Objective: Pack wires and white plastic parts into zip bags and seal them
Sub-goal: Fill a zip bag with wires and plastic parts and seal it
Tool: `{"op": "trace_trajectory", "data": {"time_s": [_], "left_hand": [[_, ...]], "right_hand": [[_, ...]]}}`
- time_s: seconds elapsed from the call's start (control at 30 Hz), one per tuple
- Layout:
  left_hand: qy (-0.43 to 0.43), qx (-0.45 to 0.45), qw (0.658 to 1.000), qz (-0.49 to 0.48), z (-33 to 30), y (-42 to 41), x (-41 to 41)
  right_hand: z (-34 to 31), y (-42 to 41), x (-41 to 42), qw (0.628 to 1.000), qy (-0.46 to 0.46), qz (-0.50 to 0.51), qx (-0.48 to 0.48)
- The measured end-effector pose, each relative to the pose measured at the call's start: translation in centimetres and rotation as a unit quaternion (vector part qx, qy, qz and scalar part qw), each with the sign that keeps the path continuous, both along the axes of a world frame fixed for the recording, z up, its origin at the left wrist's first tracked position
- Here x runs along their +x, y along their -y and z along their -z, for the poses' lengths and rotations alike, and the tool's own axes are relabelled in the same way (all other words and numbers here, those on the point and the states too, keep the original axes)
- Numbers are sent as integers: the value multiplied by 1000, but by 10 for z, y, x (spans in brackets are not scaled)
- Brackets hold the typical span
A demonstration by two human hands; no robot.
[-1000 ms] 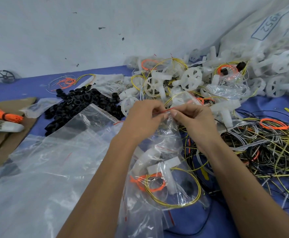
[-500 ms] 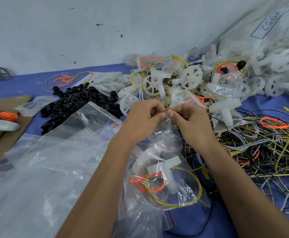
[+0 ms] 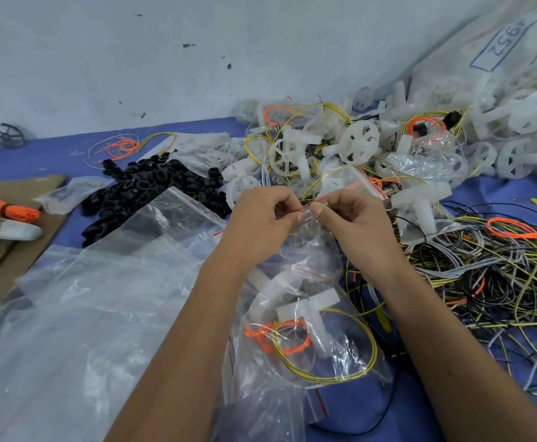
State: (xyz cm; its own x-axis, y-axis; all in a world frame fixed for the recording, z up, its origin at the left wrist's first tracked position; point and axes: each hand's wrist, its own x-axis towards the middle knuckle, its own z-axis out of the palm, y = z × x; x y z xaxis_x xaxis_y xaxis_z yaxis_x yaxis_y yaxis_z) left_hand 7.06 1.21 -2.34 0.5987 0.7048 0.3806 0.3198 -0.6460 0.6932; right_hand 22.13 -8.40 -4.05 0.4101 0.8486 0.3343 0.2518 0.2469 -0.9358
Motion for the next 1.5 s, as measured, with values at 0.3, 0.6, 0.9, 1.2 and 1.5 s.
{"op": "trace_trajectory", "data": {"time_s": [0.3, 0.6, 0.9, 1.2, 1.5], "left_hand": [[19, -4, 1000, 19, 2, -1, -1], [-1, -2, 1000, 22, 2, -5, -9], [-11, 14, 999, 29, 0, -8, -12], [-19, 16, 999, 36, 0, -12, -22], [7, -5, 999, 32, 0, -14, -27]], "right_hand": [[4, -1, 1, 999, 27, 26, -9], [2, 1, -1, 1000, 8, 14, -12], [2, 1, -2, 999, -15, -31, -19], [1, 2, 0, 999, 19, -10, -32], [2, -1, -3, 1000, 5, 17, -23]]}}
